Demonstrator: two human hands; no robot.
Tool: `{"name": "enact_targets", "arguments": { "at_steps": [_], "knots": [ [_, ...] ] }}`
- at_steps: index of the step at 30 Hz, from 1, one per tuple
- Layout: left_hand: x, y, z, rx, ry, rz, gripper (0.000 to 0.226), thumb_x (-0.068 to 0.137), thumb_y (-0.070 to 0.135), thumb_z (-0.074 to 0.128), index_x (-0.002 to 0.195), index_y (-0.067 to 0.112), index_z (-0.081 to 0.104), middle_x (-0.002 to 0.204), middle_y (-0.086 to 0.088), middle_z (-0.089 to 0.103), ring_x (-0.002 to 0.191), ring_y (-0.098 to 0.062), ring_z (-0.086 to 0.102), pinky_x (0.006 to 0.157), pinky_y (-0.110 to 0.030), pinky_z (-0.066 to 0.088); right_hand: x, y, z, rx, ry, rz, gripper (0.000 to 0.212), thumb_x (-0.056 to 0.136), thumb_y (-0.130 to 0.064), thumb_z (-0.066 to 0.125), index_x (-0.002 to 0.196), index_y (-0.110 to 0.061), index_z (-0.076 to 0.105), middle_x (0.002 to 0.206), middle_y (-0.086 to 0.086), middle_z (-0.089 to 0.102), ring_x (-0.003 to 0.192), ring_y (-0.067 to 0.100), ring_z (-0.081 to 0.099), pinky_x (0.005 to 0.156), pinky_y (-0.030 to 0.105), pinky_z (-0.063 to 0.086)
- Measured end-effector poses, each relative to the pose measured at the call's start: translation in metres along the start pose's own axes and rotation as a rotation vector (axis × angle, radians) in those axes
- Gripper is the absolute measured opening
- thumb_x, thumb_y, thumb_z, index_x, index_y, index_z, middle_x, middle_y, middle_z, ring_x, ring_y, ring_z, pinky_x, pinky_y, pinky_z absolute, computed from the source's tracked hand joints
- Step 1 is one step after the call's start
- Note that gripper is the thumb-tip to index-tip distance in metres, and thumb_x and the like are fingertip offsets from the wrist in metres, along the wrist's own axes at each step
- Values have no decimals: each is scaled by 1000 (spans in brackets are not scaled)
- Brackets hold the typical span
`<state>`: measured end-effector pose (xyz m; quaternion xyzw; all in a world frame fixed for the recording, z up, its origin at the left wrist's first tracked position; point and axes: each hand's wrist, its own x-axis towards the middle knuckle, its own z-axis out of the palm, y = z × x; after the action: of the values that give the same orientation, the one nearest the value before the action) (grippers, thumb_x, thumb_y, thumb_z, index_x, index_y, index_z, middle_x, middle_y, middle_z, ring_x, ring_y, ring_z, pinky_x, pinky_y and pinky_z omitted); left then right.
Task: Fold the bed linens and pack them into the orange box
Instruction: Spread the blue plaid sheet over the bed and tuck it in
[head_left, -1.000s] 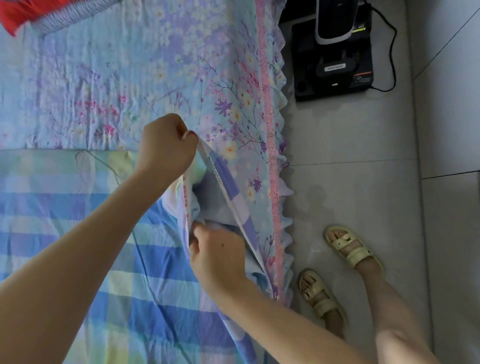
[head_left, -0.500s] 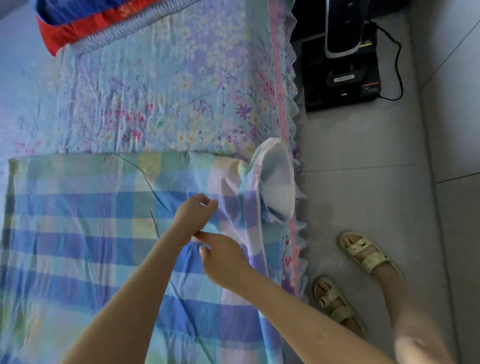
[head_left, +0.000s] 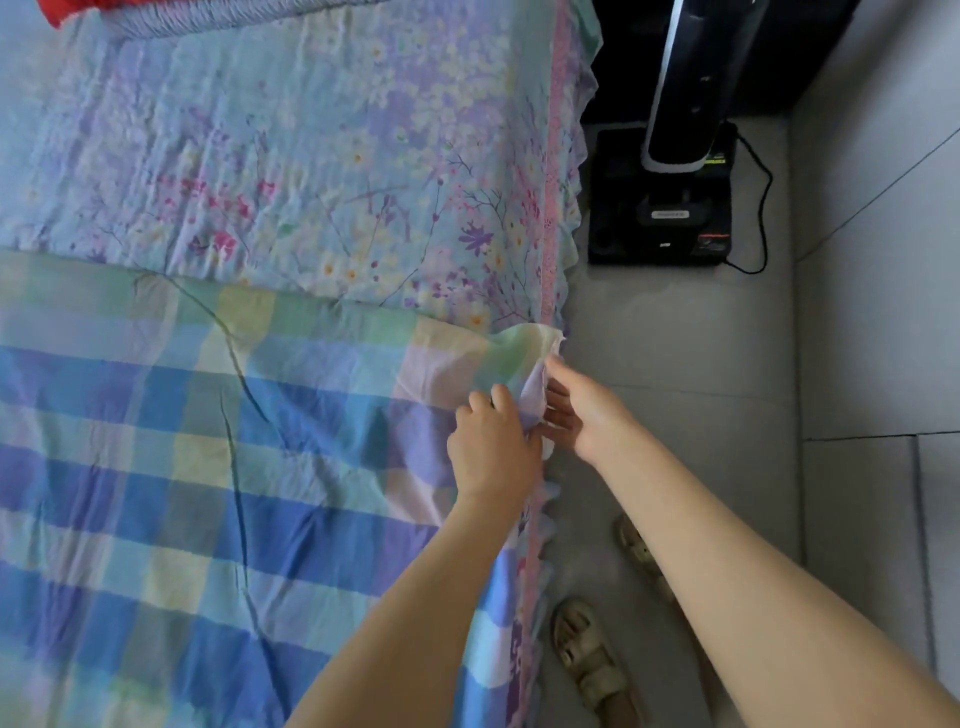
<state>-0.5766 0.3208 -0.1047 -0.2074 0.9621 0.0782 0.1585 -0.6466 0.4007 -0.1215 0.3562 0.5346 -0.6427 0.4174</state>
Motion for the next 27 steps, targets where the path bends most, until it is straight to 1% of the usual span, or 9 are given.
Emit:
{"name": "enact_targets", "arguments": {
  "at_steps": [4,7,9,13,16,18,21,23,27],
  "knots": [
    [14,-22,-29,-405,-17,-97,24,92,22,49,74,7,52,74,-9,52,70,-26,52,59,-31,30,-4,-52,38,-238,-198,-261,12,90,-5,56,91,-5,68,77,9,60,70,20,56,63,28,46],
    [22,-71,-58,-1018,-146,-409,28,85,22,62,75,-3,57,70,-12,44,67,-20,41,64,-29,35,-19,-74,66,-645,-406,-430,45,92,2,42,134,-10,51,118,8,59,102,20,56,80,24,41],
    [24,-108,-71,-1134,-123,-568,21,88,19,62,79,-1,59,76,-13,44,71,-23,40,61,-30,36,-19,-74,74,-919,-516,-527,56,92,-2,46,144,-19,37,145,1,43,129,15,43,96,20,34],
    [44,-144,-77,-790,125,-621,27,92,19,56,66,10,58,65,-10,48,61,-22,42,57,-30,33,-13,-58,67,-1254,-583,-773,74,86,-19,65,148,-30,27,148,-8,39,132,10,39,94,17,32],
    [58,-150,-70,-625,278,-611,24,92,20,53,80,2,61,75,-14,55,77,-29,52,65,-32,34,-9,-41,57,-1529,-333,-1172,67,78,-32,73,138,-25,42,141,-6,46,124,18,47,85,26,40],
    [61,-143,-61,-586,326,-636,25,93,20,51,78,2,59,73,-11,52,77,-30,49,61,-31,26,-3,-25,49,-1685,-194,-1346,62,63,-39,83,113,-13,57,126,5,57,110,28,56,74,35,50],
    [60,-131,-47,-511,382,-640,26,95,19,46,76,3,55,75,-9,51,74,-25,42,60,-30,22,17,-6,50,-1791,13,-1379,40,55,-20,88,82,-7,62,106,14,64,85,33,63,52,33,50],
    [58,-127,-44,-491,436,-625,31,96,17,44,67,5,45,73,-9,49,71,-24,41,60,-31,23,24,-5,50,-1661,98,-1408,24,59,-1,80,72,-5,61,93,13,64,70,31,60,45,30,44],
    [54,-134,-50,-398,474,-655,39,98,19,39,61,12,32,75,-9,47,70,-25,39,58,-31,16,18,-13,18,-1442,-245,-1487,6,81,-9,64,76,-5,64,81,4,61,72,22,57,46,29,45]
  ]
}}
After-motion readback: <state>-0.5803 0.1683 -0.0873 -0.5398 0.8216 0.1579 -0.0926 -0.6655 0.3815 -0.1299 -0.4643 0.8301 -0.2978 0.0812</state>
